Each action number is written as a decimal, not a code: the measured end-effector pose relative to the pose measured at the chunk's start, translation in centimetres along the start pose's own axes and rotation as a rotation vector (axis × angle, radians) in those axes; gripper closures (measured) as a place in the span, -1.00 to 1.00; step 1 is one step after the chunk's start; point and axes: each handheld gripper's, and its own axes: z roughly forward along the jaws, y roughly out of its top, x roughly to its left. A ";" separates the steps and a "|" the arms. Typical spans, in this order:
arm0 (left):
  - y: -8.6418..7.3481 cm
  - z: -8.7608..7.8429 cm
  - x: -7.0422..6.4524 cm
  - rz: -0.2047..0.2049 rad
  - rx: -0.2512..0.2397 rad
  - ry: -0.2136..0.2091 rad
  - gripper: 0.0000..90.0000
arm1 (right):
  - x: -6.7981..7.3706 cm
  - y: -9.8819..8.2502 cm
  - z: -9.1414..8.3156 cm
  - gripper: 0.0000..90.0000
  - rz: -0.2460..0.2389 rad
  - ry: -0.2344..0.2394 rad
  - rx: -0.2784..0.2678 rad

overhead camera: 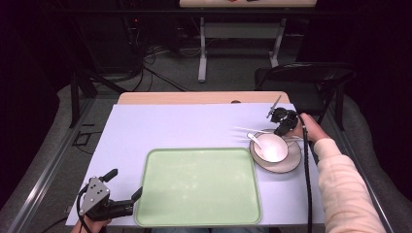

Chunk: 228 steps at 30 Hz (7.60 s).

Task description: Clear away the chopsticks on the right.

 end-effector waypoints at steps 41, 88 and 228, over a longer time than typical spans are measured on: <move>0.0 0.0 0.0 0.003 -0.002 -0.005 -0.95 | 5.5 0.9 -9.5 0.87 0.175 -0.196 -0.110; 0.1 0.0 -0.2 0.009 -0.013 -0.003 -0.96 | 21.6 0.5 -6.8 0.87 0.353 -0.091 -0.264; 0.1 0.1 -0.1 0.008 -0.011 -0.001 -0.96 | 1.9 -4.6 -1.4 0.68 0.173 -0.020 0.015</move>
